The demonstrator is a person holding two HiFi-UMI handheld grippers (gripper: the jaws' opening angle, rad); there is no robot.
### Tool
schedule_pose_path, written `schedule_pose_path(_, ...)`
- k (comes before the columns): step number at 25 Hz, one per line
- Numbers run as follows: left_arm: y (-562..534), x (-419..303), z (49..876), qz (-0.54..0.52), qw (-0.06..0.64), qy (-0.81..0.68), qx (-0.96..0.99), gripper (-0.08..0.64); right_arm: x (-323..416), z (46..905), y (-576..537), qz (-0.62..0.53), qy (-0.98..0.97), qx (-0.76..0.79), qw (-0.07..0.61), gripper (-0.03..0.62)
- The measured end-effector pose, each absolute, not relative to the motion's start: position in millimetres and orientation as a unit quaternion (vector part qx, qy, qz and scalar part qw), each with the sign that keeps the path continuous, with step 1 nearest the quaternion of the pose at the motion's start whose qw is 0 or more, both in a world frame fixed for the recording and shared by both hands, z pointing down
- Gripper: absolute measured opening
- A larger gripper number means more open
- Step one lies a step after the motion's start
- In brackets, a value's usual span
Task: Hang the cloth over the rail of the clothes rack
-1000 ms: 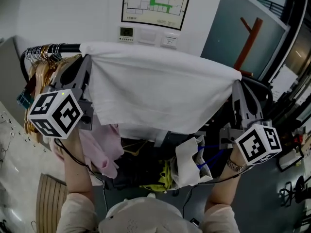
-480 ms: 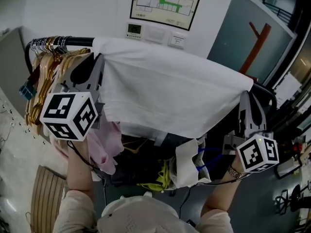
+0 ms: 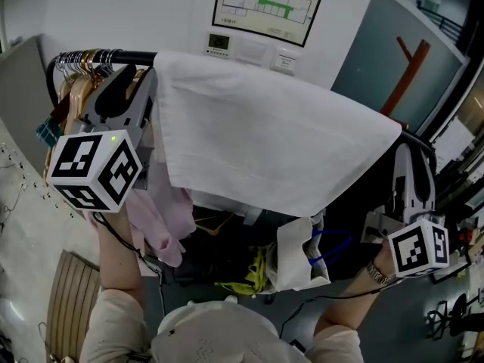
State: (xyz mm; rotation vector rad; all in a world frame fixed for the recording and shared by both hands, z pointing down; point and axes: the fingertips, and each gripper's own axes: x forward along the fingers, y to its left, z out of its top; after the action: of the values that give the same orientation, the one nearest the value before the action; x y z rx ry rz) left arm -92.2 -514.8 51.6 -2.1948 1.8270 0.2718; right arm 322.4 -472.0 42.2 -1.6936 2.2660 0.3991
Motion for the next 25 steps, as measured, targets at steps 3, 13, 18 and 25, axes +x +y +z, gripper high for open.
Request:
schedule_pose_path(3,-525,-78,40,0.058,0.152,0.626,-0.763,0.121,318,29,-480,0.162,0.786,-0.586,0.11,0.107)
schedule_pose_path(13,-546,-70,37,0.009,0.145,0.633,-0.76,0.115,315,34,-510,0.139,0.779,-0.606,0.078,0.107)
schedule_pose_path(18,-546,-69,40,0.022,0.133,0.624,-0.77,0.068,311,36,-512,0.151,0.768,-0.619,0.06,0.098)
schedule_pose_path(25,-546,-69,36,0.057,0.12,0.623,-0.771,0.026,309,31,-514,0.166,0.751,-0.637,0.051,0.018)
